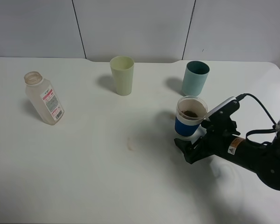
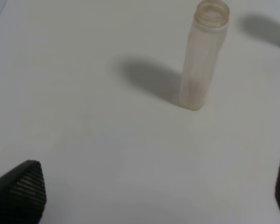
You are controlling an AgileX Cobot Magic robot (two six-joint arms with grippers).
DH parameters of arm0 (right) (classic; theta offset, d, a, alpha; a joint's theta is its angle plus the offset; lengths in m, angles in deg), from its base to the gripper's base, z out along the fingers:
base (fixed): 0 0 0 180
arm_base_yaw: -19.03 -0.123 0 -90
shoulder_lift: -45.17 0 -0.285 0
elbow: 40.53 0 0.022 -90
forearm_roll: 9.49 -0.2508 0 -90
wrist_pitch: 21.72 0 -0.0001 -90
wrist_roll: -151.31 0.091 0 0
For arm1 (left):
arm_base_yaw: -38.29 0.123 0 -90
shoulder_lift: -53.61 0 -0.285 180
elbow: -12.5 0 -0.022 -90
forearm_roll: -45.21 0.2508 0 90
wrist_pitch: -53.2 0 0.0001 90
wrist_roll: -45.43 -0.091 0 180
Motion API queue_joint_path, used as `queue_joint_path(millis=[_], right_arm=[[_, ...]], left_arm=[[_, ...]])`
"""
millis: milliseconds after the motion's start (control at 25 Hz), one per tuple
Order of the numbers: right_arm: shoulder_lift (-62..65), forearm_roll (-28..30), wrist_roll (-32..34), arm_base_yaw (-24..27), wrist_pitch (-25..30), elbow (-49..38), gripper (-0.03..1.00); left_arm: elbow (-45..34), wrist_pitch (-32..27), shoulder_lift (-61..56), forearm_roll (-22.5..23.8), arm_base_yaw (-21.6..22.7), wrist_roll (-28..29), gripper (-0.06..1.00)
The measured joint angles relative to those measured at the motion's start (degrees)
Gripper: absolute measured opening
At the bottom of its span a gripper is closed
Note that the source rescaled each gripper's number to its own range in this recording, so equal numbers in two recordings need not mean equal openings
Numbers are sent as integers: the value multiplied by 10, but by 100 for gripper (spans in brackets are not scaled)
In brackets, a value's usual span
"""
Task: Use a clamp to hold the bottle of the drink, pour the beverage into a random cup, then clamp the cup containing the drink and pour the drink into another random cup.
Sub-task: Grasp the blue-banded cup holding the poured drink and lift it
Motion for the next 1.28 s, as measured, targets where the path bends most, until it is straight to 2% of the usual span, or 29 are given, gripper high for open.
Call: queue_joint_path(millis=[240,440,840,1280], right_arm=[[-2,29,-17,0,6,14,80],[4,31,-44,0,9,19,77],[34,20,-45,0,10,31,76],[35,36,-45,0,10,59,76]], left_arm=[[0,0,0,0,0,0,100],[0,0,0,0,0,0,100],[0,0,0,0,0,0,100],[0,0,0,0,0,0,100]])
